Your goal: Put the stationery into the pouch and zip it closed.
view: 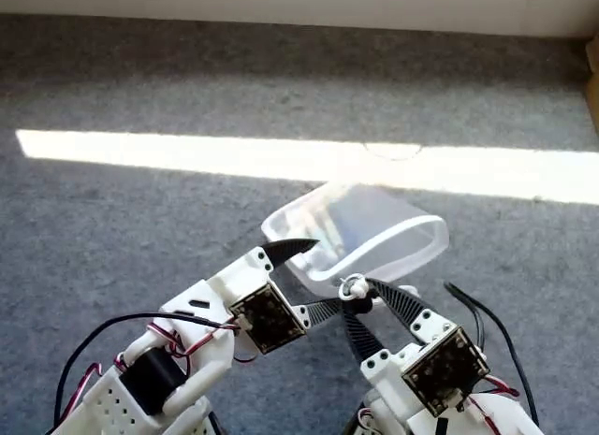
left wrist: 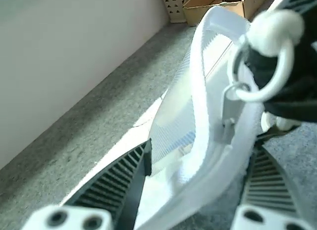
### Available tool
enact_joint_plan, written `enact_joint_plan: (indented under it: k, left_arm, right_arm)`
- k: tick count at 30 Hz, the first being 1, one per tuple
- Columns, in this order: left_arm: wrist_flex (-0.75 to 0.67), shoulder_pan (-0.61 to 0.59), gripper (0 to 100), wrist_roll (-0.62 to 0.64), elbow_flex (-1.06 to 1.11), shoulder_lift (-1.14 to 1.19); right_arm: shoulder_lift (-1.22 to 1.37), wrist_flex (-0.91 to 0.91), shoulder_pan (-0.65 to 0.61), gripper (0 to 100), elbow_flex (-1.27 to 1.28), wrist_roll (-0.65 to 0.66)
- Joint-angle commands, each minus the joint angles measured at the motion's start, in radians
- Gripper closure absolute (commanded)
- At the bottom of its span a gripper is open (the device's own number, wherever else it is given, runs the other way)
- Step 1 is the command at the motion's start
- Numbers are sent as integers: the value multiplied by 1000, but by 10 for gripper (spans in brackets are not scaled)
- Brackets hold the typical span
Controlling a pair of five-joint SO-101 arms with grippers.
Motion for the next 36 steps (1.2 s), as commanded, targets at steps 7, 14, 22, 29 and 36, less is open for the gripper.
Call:
enact_joint_plan:
  k: [7, 14, 22, 29, 36]
  left_arm:
    - [-21, 10, 812, -6, -7, -13]
    - [-21, 10, 839, -6, -7, -13]
    - [-21, 10, 934, -5, -15, -15]
    - [-14, 10, 994, -2, 1, -147]
    - [60, 12, 994, -2, 45, -262]
  right_arm:
    - [-2, -2, -12, 994, -53, 9]
    - [-2, -5, -12, 994, -53, 9]
    - [-2, -8, -10, 994, -48, 8]
    - [-4, -38, 19, 994, -47, 8]
    - [-4, -136, 147, 994, -10, 0]
